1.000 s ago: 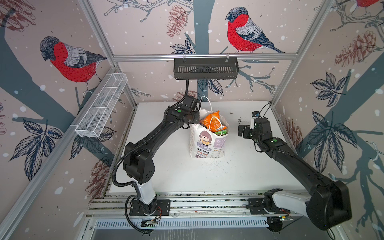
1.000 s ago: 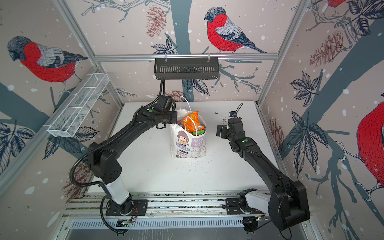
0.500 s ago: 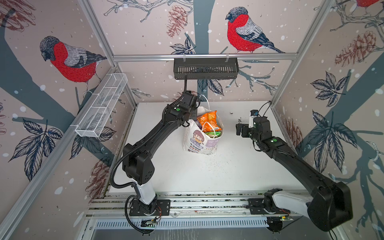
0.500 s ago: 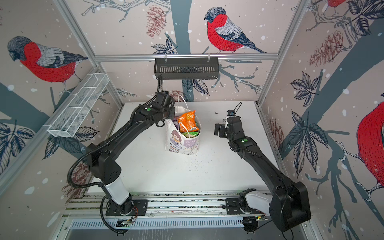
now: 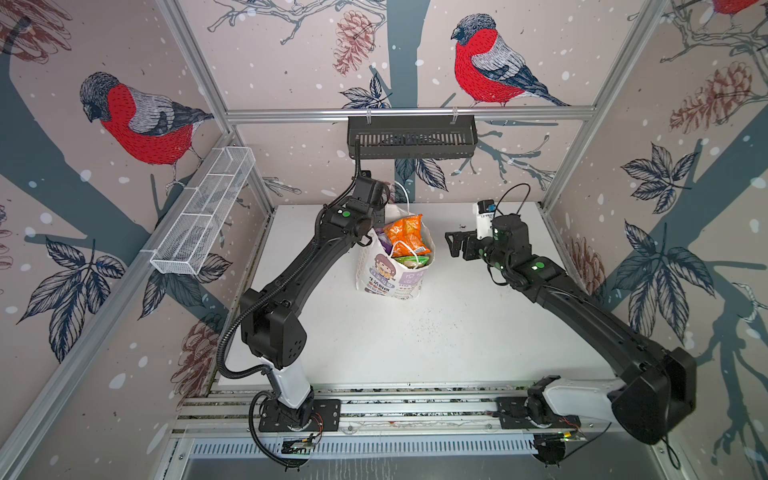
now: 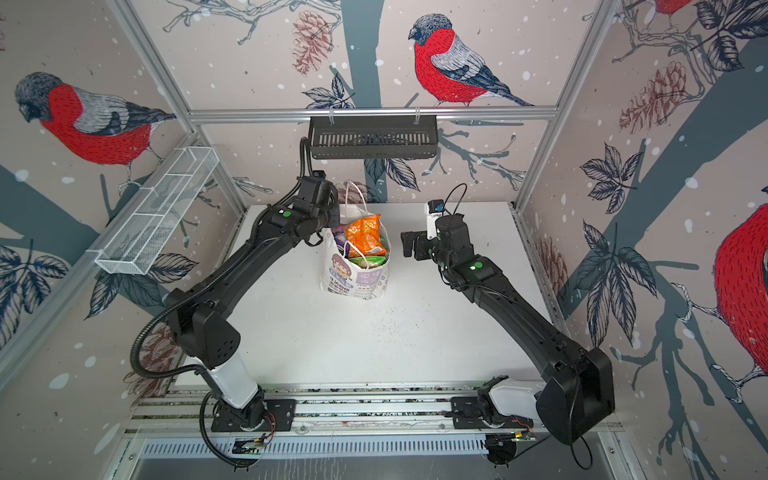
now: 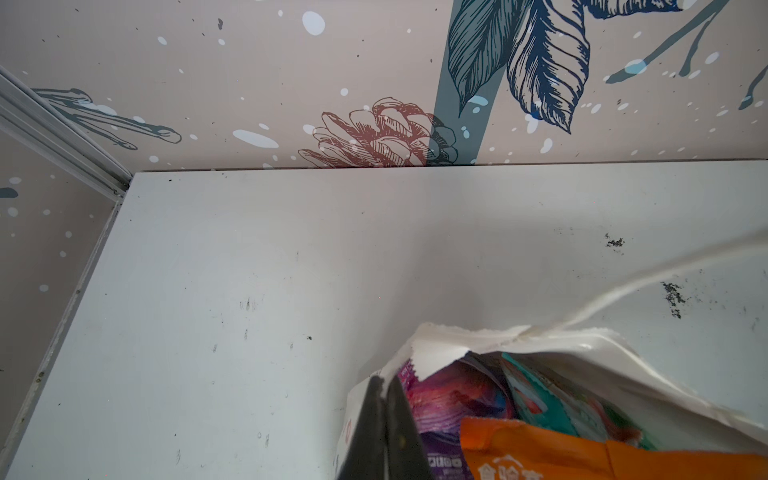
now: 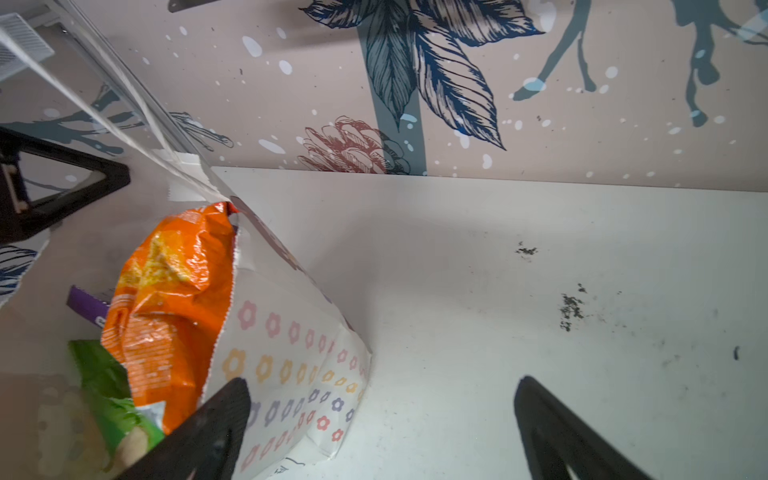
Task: Take the snacks out of the paper bag
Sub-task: 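Hold the bag rim with the left gripper while the right gripper reaches into the bag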
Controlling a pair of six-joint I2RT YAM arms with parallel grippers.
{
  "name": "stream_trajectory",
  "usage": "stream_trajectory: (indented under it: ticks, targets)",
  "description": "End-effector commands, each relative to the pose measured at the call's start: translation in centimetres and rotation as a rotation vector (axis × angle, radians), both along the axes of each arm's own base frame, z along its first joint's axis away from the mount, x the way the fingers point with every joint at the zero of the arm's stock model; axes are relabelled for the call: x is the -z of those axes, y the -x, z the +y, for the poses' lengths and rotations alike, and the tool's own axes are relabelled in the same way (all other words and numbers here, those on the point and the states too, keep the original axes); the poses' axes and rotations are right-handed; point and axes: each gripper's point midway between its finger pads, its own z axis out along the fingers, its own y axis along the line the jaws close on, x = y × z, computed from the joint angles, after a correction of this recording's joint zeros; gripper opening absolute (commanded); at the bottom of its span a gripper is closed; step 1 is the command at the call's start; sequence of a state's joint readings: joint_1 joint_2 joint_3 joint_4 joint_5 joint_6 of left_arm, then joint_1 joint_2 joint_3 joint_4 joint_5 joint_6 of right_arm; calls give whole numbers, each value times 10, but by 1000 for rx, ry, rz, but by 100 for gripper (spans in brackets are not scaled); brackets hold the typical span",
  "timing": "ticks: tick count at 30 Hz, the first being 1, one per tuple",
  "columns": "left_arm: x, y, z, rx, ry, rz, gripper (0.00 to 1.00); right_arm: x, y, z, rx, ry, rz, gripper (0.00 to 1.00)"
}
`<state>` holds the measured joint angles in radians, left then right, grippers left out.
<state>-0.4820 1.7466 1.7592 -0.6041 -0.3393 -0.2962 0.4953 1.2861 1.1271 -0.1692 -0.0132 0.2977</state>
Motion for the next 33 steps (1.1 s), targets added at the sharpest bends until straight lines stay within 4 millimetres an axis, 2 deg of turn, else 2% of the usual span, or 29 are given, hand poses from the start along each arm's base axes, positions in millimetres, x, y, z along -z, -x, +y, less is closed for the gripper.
stream_trajectory:
  ticks: [1, 4, 9, 14, 20, 27, 28, 33]
  targets:
    - [-22, -7, -2, -9, 58, -93, 0, -24, 9, 26, -96, -85, -12, 100]
    - [-18, -6, -2, -2, 60, -87, 0, -36, 14, 44, -136, -94, -14, 100]
    - [-16, -5, -4, 9, 73, -86, 0, -33, 23, 84, -239, -73, 30, 97]
    - [-17, -6, -7, 26, 89, -88, 0, -24, 24, 110, -294, -68, 67, 93]
    - [-14, -6, -2, 18, 88, -78, 0, -12, 18, 125, -313, -45, 102, 91]
    - [-15, -6, 20, -51, 118, -82, 0, -1, 3, 128, -280, 3, 119, 92]
    - [-15, -5, 24, -63, 120, -86, 3, 0, 1, 128, -272, 12, 121, 92]
    - [-26, 3, 30, -62, 140, -133, 51, 10, -9, 133, -270, 59, 137, 92]
